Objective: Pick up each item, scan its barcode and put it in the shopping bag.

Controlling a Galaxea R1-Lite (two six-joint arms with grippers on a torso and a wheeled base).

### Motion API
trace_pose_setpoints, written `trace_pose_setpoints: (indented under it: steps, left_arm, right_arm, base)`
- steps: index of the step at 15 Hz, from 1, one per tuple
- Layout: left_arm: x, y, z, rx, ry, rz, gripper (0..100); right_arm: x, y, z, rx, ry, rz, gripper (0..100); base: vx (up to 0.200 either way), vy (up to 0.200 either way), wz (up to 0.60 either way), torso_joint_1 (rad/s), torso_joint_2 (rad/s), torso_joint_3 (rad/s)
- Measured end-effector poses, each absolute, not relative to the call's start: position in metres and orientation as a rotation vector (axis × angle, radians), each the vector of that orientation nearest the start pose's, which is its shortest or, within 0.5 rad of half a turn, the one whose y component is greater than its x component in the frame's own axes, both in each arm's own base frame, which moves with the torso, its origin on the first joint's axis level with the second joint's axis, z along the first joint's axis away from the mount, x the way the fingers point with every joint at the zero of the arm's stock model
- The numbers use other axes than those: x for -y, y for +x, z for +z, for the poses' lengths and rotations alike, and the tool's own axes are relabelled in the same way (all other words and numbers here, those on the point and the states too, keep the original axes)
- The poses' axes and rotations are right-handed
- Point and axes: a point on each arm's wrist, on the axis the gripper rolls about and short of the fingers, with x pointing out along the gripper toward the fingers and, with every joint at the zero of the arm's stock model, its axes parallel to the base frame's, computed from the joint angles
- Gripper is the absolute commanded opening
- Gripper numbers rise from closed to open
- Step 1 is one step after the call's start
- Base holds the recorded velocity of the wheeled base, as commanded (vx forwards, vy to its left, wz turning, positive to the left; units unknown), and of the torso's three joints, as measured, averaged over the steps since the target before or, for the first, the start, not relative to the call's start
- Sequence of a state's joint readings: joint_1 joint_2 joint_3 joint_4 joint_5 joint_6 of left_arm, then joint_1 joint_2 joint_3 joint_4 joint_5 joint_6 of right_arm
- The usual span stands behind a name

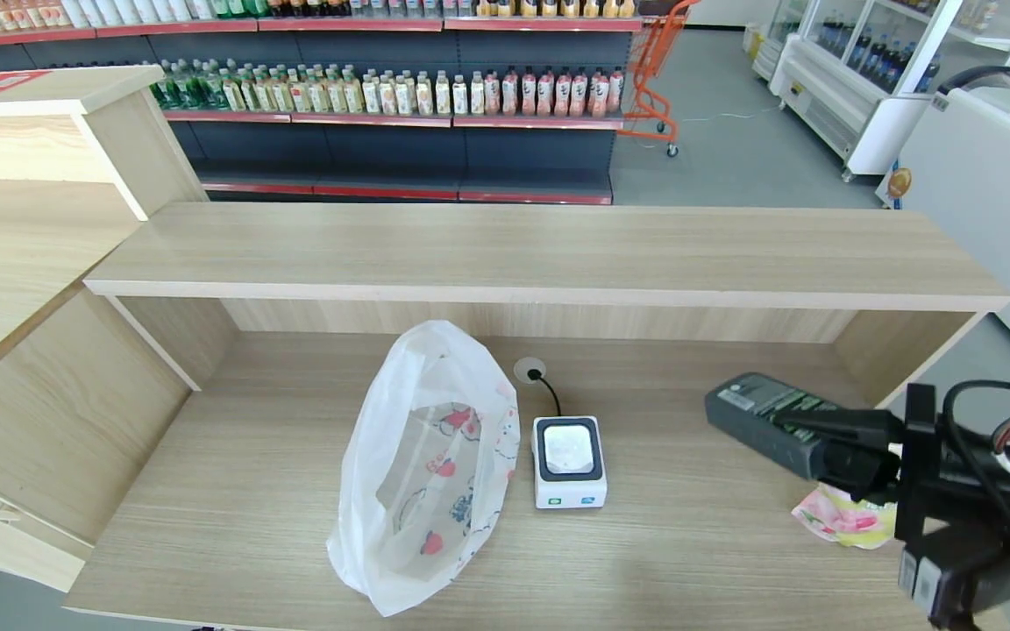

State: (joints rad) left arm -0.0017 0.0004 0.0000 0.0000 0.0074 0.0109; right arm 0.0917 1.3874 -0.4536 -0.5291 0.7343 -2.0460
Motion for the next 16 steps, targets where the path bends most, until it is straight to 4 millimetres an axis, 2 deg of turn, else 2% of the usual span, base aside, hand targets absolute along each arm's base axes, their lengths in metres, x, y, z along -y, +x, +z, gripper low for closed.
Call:
trace_pose_setpoints:
  steps: [2,5,9,16]
  left_arm:
    - [0.0,-0.023,0.075,0.0,0.01,0.006,100]
    - [0.0,-0.023,0.075,0.0,0.01,0.006,100]
    - [0.0,-0.023,0.075,0.0,0.011,0.006,100]
    - [0.0,-0.023,0.075,0.0,0.011,0.006,100]
  right_arm:
    - [-0.047,0.186,0.148,0.77,-1.933,1.043,0]
    - [-0.079,0.179,0.142,1.088,-2.002,1.167,0]
    - [-0.127,0.171,0.149,1.506,-1.968,1.118,0]
    - [-0.143,0.18,0.148,1.613,-1.99,1.001,0]
  base:
    - [0.0,0.0,0.0,0.0,0.0,0.0]
    - [0.0,0.0,0.0,0.0,0.0,0.0]
    - [0.0,0.0,0.0,0.0,0.0,0.0]
    - [0.0,0.0,0.0,0.0,0.0,0.0]
